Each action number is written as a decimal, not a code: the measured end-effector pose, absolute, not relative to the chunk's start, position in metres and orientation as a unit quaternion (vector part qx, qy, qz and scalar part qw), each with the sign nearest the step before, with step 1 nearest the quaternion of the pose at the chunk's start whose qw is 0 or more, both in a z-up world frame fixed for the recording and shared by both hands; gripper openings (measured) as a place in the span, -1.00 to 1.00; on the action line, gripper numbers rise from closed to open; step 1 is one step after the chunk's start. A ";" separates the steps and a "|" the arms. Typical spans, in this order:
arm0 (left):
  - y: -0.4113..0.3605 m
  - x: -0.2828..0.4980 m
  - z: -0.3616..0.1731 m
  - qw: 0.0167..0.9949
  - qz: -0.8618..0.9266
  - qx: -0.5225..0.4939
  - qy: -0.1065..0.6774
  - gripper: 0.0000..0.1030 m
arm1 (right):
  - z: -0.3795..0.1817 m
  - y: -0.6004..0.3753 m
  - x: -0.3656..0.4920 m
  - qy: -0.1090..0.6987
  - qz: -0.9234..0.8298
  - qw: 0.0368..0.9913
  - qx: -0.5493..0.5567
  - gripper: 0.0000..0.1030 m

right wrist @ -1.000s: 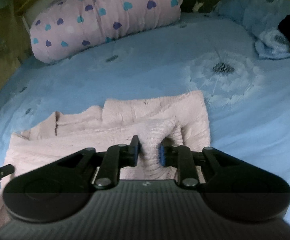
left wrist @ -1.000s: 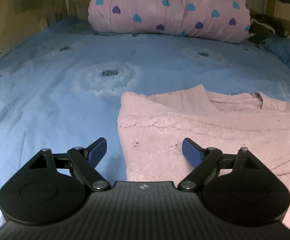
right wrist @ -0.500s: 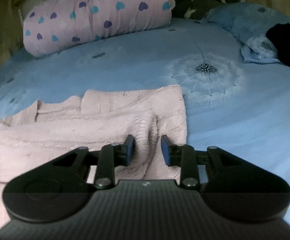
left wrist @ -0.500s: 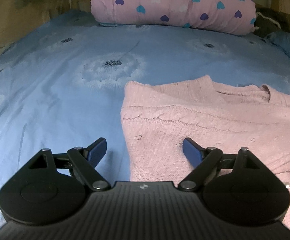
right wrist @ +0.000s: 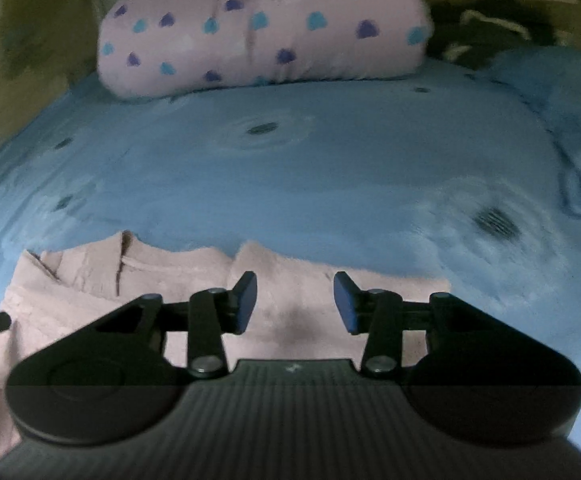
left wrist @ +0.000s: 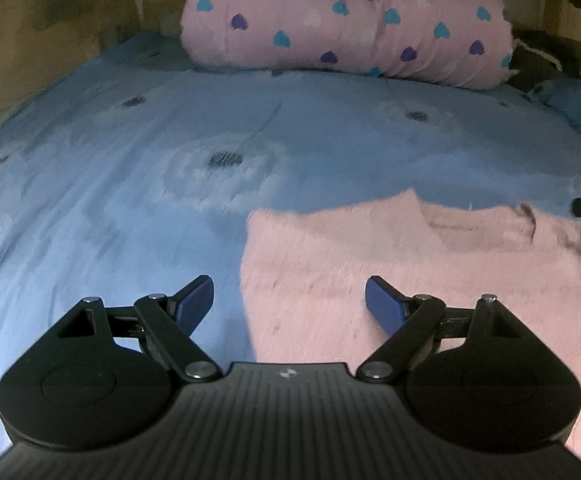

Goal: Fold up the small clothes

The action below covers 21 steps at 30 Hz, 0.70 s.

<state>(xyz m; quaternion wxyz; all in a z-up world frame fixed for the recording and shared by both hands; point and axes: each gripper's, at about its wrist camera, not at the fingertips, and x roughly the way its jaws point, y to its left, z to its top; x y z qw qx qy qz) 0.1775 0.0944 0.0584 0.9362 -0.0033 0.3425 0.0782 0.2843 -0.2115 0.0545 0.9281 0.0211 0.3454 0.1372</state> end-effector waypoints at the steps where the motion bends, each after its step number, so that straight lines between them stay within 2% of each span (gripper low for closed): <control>1: 0.093 0.185 0.061 0.937 0.074 0.006 0.341 0.69 | 0.054 -0.210 0.293 0.348 0.146 0.926 0.022 -0.13; 8: 0.075 0.262 0.060 0.938 0.022 0.052 0.342 0.69 | 0.032 -0.217 0.348 0.392 0.204 0.895 0.061 -0.13; 16: 0.057 0.311 0.028 0.928 0.009 0.065 0.366 0.69 | 0.013 -0.206 0.374 0.414 0.260 0.872 0.029 -0.11; 17: 0.057 0.311 0.025 0.927 0.008 0.066 0.368 0.69 | 0.014 -0.204 0.372 0.415 0.271 0.869 0.017 -0.14; 19: 0.055 0.311 0.018 0.927 0.009 0.074 0.368 0.69 | 0.015 -0.199 0.366 0.419 0.306 0.855 -0.002 -0.68; 21: 0.054 0.311 0.015 0.928 0.012 0.081 0.363 0.69 | 0.018 -0.196 0.358 0.405 0.311 0.860 -0.015 -0.76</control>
